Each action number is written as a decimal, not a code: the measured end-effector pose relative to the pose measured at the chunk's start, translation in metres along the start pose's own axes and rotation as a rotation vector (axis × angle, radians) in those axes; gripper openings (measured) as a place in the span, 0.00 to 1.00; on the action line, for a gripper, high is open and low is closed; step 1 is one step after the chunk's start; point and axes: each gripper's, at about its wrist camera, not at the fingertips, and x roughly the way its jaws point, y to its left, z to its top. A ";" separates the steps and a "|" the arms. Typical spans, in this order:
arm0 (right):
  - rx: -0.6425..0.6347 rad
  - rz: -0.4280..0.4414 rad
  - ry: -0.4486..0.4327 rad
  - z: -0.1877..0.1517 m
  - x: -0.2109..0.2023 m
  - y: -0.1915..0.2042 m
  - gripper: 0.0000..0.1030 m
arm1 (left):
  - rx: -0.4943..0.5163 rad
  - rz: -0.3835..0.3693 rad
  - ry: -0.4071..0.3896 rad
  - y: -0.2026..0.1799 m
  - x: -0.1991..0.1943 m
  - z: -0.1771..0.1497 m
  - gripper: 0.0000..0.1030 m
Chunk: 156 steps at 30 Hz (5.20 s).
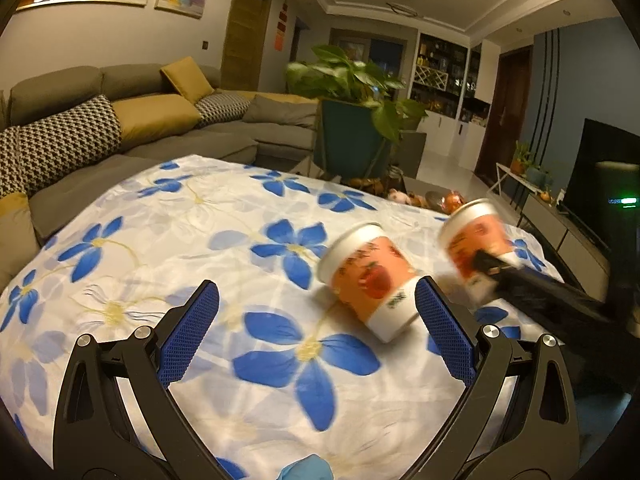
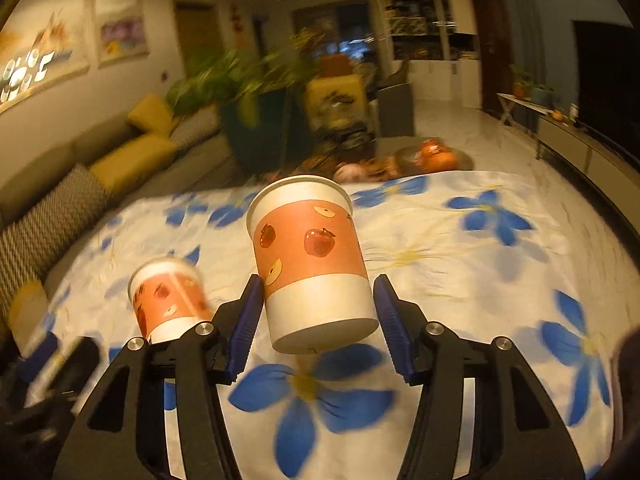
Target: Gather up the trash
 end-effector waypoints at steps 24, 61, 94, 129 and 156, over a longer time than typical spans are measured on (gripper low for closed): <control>0.095 0.072 -0.123 -0.022 -0.063 -0.025 0.54 | -0.014 0.016 0.159 -0.044 0.069 -0.004 0.62; 0.158 -0.064 -0.285 -0.047 -0.209 -0.094 0.54 | 0.145 -0.385 -0.052 -0.123 -0.107 -0.009 0.58; 0.346 -0.357 -0.376 -0.083 -0.272 -0.230 0.56 | 0.362 -0.716 0.040 -0.306 -0.112 -0.080 0.59; 0.118 -0.612 -0.303 -0.122 -0.314 -0.097 0.95 | 0.296 -0.438 -0.107 -0.151 -0.175 -0.067 0.94; 0.059 -0.535 -0.318 -0.162 -0.358 0.019 0.95 | 0.261 -0.351 -0.087 -0.027 -0.239 -0.085 0.94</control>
